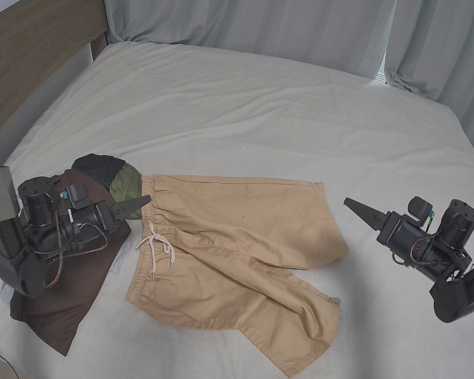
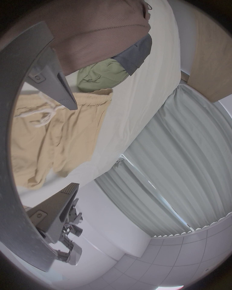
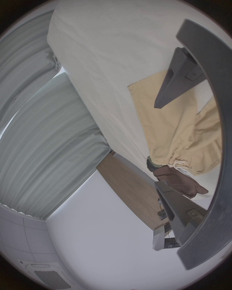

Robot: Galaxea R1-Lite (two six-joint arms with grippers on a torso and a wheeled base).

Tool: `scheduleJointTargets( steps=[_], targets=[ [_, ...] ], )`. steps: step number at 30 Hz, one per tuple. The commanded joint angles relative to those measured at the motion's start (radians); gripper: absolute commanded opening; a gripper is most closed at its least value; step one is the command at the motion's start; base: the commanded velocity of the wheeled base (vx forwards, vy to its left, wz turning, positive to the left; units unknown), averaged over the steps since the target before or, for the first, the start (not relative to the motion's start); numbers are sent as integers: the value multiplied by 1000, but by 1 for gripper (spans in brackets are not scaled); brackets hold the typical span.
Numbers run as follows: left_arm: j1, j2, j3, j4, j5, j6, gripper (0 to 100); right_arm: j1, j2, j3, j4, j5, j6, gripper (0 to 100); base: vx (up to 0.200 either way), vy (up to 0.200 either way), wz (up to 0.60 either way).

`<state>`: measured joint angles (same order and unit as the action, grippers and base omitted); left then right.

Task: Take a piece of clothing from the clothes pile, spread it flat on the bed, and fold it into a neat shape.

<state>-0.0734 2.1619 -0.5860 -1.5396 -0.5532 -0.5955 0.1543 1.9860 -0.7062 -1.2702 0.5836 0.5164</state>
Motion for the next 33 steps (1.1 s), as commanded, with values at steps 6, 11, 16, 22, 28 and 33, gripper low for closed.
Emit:
scheduleJointTargets(
  steps=[6, 11, 16, 22, 28, 33],
  targets=[
    [7, -235, 273, -5, -132, 66, 100, 14, -87, 274, -35, -53, -6, 100, 0, 0, 0],
    [9, -194, 278, -5, -160, 280, 100, 2, -33, 277, -69, -59, -10, 100, 0, 0, 0],
    [-2, -151, 284, -5, -159, 361, 100, -42, 54, 303, -70, -59, -13, 100, 0, 0, 0],
    [-2, -137, 285, -5, -162, 362, 100, -70, 162, 309, -83, -48, -9, 100, 0, 0, 0],
    [6, -128, 267, -5, -159, 362, 100, -76, 280, 309, -187, -51, -6, 100, 0, 0, 0],
    [1, -125, 268, -5, -159, 362, 100, -73, 326, 341, -212, -53, -9, 100, 0, 0, 0]
  ],
)
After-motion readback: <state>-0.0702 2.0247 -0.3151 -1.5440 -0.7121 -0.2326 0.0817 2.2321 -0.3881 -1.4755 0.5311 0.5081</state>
